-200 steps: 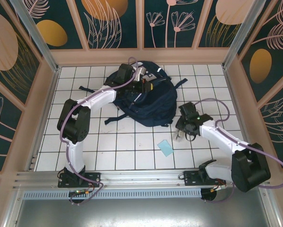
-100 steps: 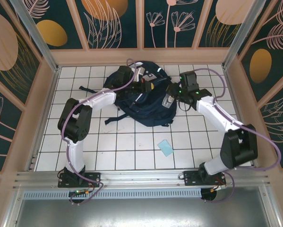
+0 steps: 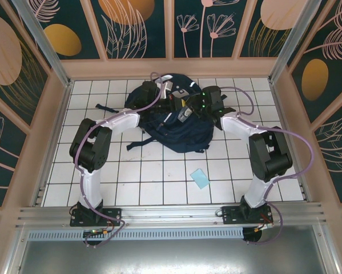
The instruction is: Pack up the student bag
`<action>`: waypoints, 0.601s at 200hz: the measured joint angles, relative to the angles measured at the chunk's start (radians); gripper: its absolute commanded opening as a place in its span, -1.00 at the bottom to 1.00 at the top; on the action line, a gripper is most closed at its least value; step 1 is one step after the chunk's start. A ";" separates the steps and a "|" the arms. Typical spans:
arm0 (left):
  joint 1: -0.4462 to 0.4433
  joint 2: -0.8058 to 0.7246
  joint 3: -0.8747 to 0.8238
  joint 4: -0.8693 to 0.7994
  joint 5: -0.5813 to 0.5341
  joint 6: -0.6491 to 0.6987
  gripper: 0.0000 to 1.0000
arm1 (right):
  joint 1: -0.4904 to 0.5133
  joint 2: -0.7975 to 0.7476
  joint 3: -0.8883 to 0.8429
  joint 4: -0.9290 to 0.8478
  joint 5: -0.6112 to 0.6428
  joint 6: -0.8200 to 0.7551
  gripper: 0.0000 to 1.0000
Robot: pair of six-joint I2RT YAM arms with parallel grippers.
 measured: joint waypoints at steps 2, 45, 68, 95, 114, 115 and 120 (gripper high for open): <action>0.001 0.000 0.000 0.002 0.001 -0.002 -1.00 | 0.000 0.003 0.000 0.001 -0.002 0.003 0.42; 0.019 -0.002 0.001 0.017 0.002 -0.011 -1.00 | -0.005 0.021 0.007 0.008 -0.006 0.030 0.61; 0.016 -0.003 0.019 -0.008 0.002 0.003 -1.00 | -0.014 0.002 0.002 0.004 -0.011 0.010 0.59; 0.001 -0.003 0.051 -0.063 -0.001 0.027 -1.00 | -0.027 -0.080 -0.005 -0.059 -0.016 -0.074 0.59; -0.002 -0.002 0.075 -0.103 -0.002 0.037 -1.00 | -0.029 -0.175 -0.009 -0.144 -0.007 -0.170 0.61; -0.002 -0.001 0.077 -0.106 -0.002 0.037 -1.00 | -0.029 -0.179 -0.010 -0.147 -0.006 -0.174 0.61; -0.002 0.000 0.083 -0.113 -0.002 0.039 -1.00 | -0.028 -0.206 -0.015 -0.168 -0.004 -0.198 0.61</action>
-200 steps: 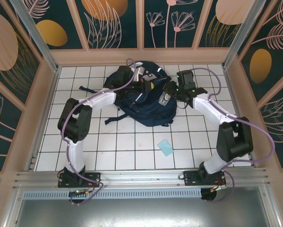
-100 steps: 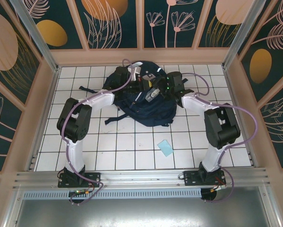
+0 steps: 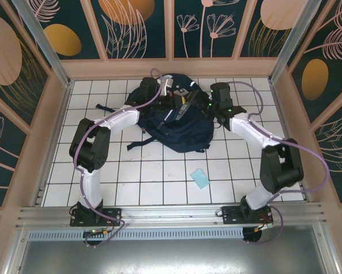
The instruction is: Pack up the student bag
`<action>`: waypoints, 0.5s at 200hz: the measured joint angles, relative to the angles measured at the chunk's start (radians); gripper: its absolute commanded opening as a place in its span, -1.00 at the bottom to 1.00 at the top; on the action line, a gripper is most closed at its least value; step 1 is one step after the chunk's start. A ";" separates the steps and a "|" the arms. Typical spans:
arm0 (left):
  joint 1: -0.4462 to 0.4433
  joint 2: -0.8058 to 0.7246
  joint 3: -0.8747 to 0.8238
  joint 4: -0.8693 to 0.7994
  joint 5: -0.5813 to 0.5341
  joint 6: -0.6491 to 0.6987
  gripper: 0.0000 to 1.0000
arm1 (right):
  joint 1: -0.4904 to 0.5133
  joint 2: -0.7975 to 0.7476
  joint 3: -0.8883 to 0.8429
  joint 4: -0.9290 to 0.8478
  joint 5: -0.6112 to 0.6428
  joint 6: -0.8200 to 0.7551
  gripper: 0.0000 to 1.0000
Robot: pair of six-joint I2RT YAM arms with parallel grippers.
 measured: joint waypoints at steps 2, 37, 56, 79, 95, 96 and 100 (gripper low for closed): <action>0.000 0.000 0.003 -0.003 0.000 0.000 -1.00 | 0.001 -0.013 -0.003 -0.012 0.004 -0.013 0.61; 0.000 0.008 0.014 -0.010 0.002 0.000 -1.00 | 0.040 -0.186 -0.116 -0.188 0.043 -0.141 0.61; -0.001 0.008 0.014 -0.014 0.003 0.001 -1.00 | 0.093 -0.241 -0.208 -0.287 0.049 -0.182 0.62; -0.001 0.009 0.018 -0.034 0.006 0.017 -1.00 | 0.190 -0.267 -0.301 -0.394 0.055 -0.208 0.58; -0.001 0.011 0.029 -0.055 0.010 0.031 -1.00 | 0.282 -0.269 -0.350 -0.448 0.070 -0.216 0.57; -0.001 0.011 0.030 -0.056 0.010 0.032 -1.00 | 0.292 -0.269 -0.354 -0.452 0.071 -0.216 0.57; -0.001 0.012 0.032 -0.061 0.011 0.035 -1.00 | 0.314 -0.269 -0.364 -0.461 0.075 -0.217 0.57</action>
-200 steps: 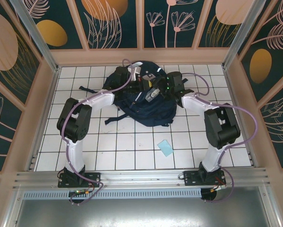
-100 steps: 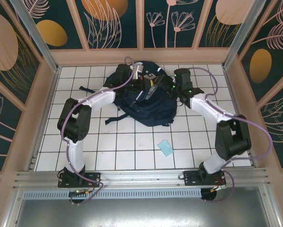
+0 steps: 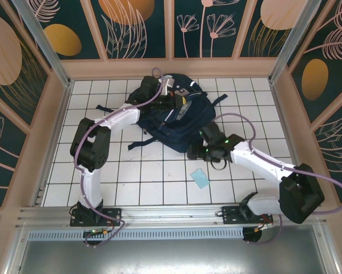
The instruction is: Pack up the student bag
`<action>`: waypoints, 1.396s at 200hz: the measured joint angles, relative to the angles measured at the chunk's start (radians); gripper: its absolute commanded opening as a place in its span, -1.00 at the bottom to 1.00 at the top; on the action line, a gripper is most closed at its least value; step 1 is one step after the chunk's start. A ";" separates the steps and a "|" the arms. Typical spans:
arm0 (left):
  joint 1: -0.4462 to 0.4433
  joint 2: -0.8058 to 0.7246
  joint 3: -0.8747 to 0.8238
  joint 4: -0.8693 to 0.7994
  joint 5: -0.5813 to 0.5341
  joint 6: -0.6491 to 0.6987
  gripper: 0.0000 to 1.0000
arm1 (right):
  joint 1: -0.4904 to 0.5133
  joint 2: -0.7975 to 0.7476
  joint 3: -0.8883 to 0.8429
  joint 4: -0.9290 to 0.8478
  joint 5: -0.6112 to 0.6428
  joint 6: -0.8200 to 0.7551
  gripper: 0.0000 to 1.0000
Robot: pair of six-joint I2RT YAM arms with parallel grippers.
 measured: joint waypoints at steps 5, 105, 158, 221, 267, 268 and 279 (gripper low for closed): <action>0.000 0.000 0.002 -0.007 0.000 0.006 -1.00 | 0.029 0.000 -0.013 -0.010 0.004 0.000 0.57; -0.002 0.000 0.008 -0.058 0.001 0.060 -1.00 | 0.291 0.101 -0.089 -0.121 0.159 0.098 0.60; -0.002 0.000 0.008 -0.066 0.002 0.069 -1.00 | 0.273 0.122 -0.108 -0.101 0.193 0.121 0.53; -0.004 0.000 0.008 -0.076 0.002 0.076 -1.00 | 0.271 0.126 -0.112 -0.071 0.166 0.132 0.06; -0.003 0.000 0.010 -0.078 0.013 0.075 -1.00 | 0.256 0.117 -0.106 -0.072 0.163 0.135 -0.05; -0.003 0.000 0.010 -0.078 0.014 0.075 -1.00 | 0.254 0.116 -0.105 -0.072 0.163 0.135 -0.05; -0.003 0.000 0.010 -0.077 0.016 0.075 -1.00 | 0.223 0.100 -0.098 -0.079 0.159 0.134 -0.04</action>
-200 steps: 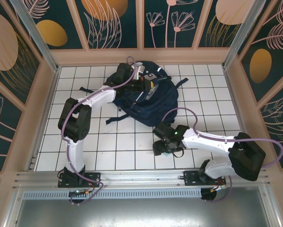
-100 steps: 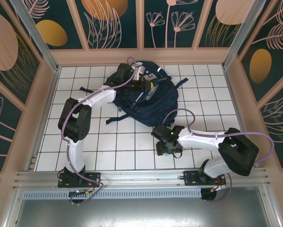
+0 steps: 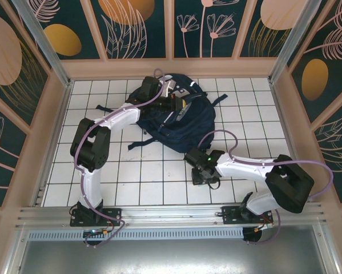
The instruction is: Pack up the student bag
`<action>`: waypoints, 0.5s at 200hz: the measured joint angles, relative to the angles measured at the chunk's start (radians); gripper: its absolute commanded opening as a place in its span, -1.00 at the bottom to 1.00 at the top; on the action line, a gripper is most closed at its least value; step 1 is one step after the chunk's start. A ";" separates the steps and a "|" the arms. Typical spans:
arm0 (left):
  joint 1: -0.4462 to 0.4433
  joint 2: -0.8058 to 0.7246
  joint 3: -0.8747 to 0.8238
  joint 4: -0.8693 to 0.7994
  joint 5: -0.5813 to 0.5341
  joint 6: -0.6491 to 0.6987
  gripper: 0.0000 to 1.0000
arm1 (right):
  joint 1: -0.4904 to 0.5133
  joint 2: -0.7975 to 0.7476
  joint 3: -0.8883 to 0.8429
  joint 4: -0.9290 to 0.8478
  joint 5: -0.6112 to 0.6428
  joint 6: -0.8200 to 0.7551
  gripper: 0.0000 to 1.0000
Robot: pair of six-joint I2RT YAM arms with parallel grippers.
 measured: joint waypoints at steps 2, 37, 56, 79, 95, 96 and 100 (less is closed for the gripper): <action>0.000 0.000 0.000 0.000 0.000 0.000 -1.00 | -0.007 -0.005 0.002 -0.002 -0.001 0.000 -0.04; 0.001 0.000 0.007 -0.002 0.007 -0.008 -1.00 | -0.192 -0.132 0.062 -0.029 -0.047 -0.034 -0.03; 0.003 0.000 0.009 -0.001 0.014 -0.017 -1.00 | -0.312 -0.173 0.129 -0.029 -0.095 -0.072 -0.03; 0.005 0.000 0.009 0.006 0.014 -0.034 -1.00 | -0.454 -0.164 0.205 0.019 -0.179 -0.111 -0.03; 0.005 0.000 0.009 0.005 0.008 -0.034 -1.00 | -0.514 -0.117 0.249 0.070 -0.241 -0.118 -0.04; 0.005 0.000 0.009 0.005 0.008 -0.034 -1.00 | -0.518 -0.111 0.254 0.075 -0.246 -0.119 -0.04; 0.005 0.000 0.009 0.003 0.003 -0.034 -1.00 | -0.523 -0.092 0.265 0.088 -0.258 -0.119 -0.04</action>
